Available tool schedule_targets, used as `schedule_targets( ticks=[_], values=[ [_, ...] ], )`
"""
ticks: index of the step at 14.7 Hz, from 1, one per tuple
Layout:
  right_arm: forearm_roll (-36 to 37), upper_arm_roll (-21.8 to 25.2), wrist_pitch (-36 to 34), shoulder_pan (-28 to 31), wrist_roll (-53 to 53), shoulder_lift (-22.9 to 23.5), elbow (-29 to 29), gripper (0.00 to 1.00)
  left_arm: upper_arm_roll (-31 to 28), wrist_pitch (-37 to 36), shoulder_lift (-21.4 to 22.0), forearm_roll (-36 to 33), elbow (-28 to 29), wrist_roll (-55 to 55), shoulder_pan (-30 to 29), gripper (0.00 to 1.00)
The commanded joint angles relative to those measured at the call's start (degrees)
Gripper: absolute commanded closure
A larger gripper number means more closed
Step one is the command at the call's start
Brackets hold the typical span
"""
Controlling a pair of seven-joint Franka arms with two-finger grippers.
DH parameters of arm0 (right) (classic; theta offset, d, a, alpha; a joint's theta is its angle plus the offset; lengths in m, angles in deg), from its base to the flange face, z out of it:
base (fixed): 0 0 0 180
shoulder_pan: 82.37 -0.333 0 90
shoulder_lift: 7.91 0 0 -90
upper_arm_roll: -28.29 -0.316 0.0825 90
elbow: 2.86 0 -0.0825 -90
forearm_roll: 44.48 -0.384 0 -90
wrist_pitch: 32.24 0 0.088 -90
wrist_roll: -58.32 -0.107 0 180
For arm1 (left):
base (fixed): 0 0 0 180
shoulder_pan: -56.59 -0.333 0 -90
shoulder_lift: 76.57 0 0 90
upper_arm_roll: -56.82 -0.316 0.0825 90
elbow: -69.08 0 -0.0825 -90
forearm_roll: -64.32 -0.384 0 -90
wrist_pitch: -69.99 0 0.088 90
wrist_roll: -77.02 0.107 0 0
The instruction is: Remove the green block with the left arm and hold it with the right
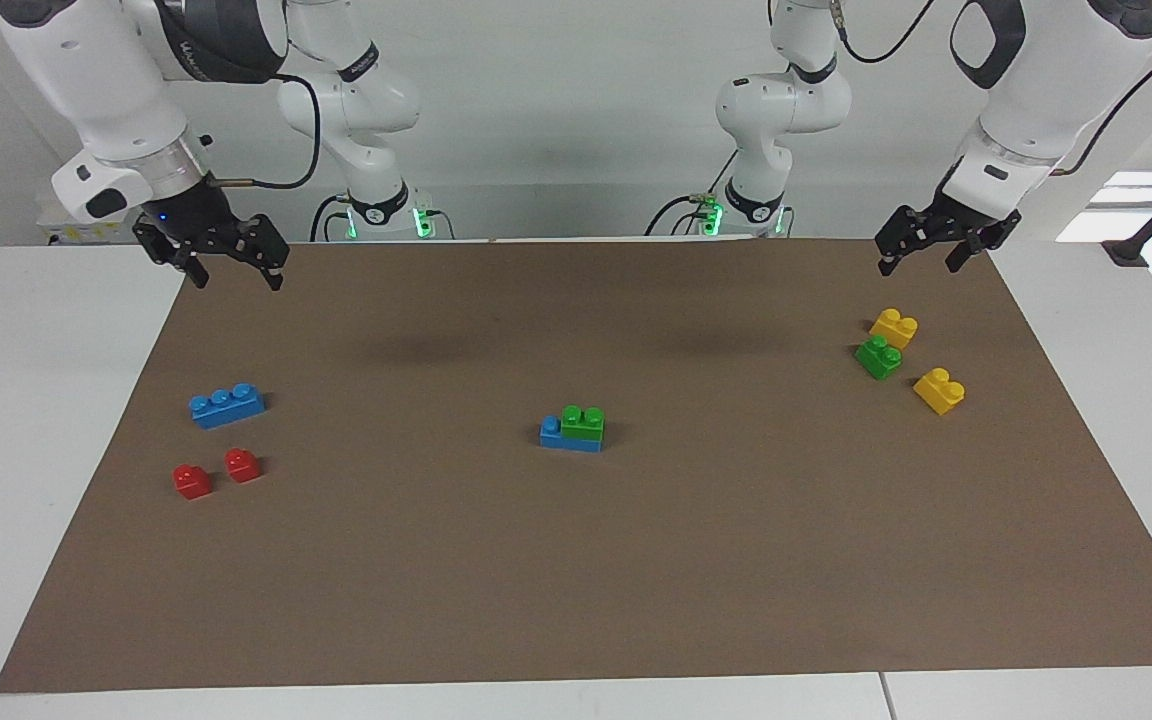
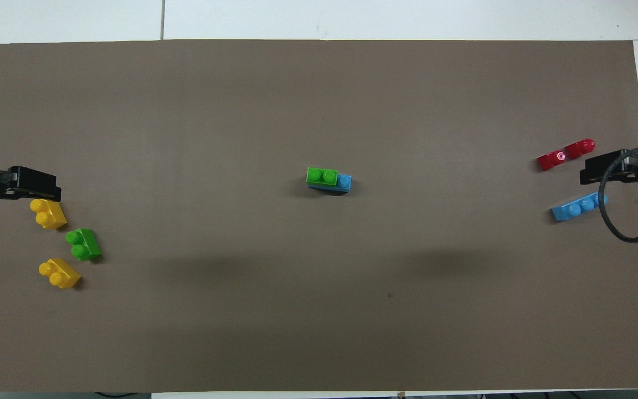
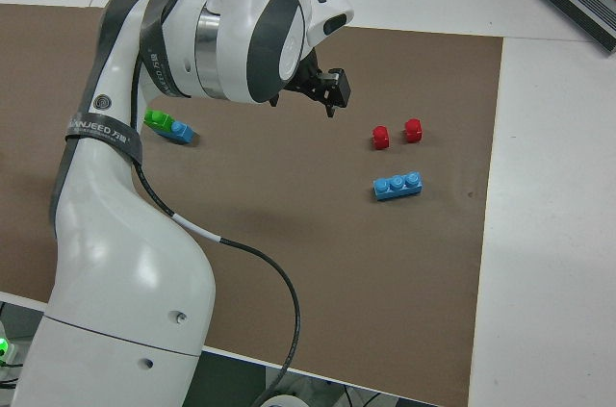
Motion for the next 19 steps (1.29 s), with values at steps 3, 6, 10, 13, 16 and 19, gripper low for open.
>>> schedule_targets(
  ticks=[3, 6, 10, 13, 16, 19],
  values=[
    [-0.17, -0.55, 0.03, 1.30, 0.47, -0.63, -0.30, 0.00, -0.25, -0.72, 1.61, 0.57, 1.03, 0.33, 0.04, 0.00],
    [-0.17, -0.55, -0.32, 1.38, 1.25, -0.98, -0.13, 0.00, -0.25, -0.80, 1.70, 0.57, 1.03, 0.33, 0.04, 0.00],
    [-0.35, -0.46, 0.29, 2.34, -5.81, -0.99, 0.22, 0.00, -0.26, -0.72, 1.61, 0.48, 1.02, -1.23, 0.04, 0.00],
    [-2.26, -0.55, 0.12, 2.35, -25.30, -0.99, 0.40, 0.00, -0.17, -0.80, 1.70, 0.48, 1.03, -8.51, 0.39, 0.00],
    [-6.93, -0.55, 0.03, 2.35, -46.67, -0.81, 0.92, 0.01, 1.59, -0.54, 1.70, 0.48, 1.11, -18.70, 0.48, 0.00],
    [-17.10, -0.46, -0.41, 2.70, -60.49, 0.68, 1.45, 0.01, 2.38, 0.25, 2.05, 0.57, 1.99, -32.13, 2.93, 0.00]
  ],
)
